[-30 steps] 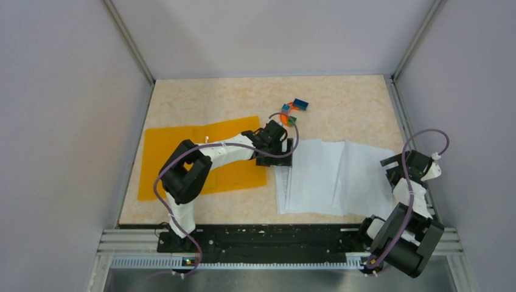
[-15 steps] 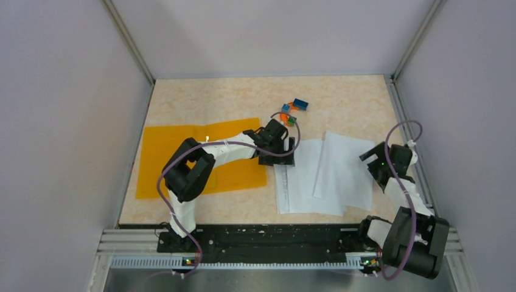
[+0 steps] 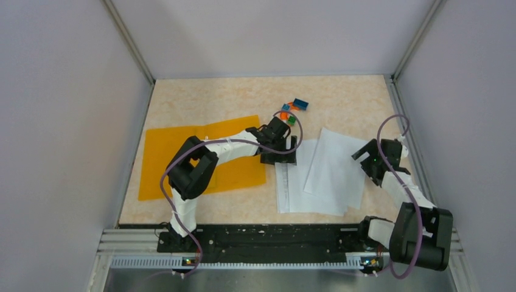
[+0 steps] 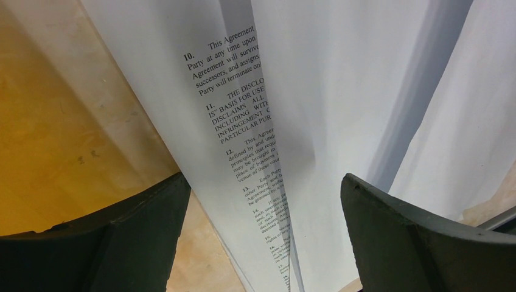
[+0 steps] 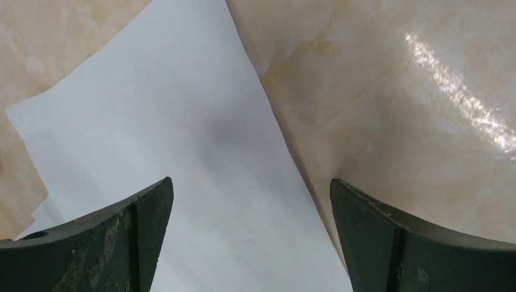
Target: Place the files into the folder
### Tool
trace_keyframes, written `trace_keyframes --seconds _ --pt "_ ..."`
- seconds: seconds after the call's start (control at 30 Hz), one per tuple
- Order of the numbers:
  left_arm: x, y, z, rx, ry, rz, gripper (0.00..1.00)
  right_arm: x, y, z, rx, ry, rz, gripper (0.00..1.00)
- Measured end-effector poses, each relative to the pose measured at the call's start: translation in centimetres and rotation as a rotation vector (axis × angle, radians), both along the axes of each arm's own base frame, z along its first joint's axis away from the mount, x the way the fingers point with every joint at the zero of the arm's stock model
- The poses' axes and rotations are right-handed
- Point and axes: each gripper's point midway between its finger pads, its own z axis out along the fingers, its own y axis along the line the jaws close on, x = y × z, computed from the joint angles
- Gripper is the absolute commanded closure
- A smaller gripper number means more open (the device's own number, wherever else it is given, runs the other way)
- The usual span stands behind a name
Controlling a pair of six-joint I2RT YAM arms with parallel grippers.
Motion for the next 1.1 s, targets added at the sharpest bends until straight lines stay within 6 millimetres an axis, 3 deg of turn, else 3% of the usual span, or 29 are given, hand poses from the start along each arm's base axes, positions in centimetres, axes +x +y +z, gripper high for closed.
trace_keyframes --seconds 0.27,0.4,0.53,0.8,1.0,1.1 --pt "0.2 -0.1 0.0 0.008 0.013 0.002 0.01 2.1 -2.3 -0.3 -0.055 0.026 -0.009 0.01" --pt "0.3 -0.2 0.0 0.009 0.019 0.001 0.02 4.8 -3.4 0.0 -0.056 -0.023 -0.002 0.01" --pt "0.4 -0.4 0.0 0.004 0.027 -0.004 0.02 7.1 -3.0 0.2 -0.054 -0.077 0.036 0.01" --pt "0.5 -0.8 0.1 -0.015 0.037 -0.012 0.01 8.4 2.7 0.3 -0.050 -0.124 0.191 0.01" --pt "0.4 -1.2 0.2 -0.031 0.046 -0.022 0.02 6.9 8.1 0.4 -0.011 -0.126 0.301 0.01" --pt "0.4 -1.2 0.2 -0.034 0.047 -0.023 0.01 5.8 9.2 0.4 0.005 -0.099 0.317 0.01"
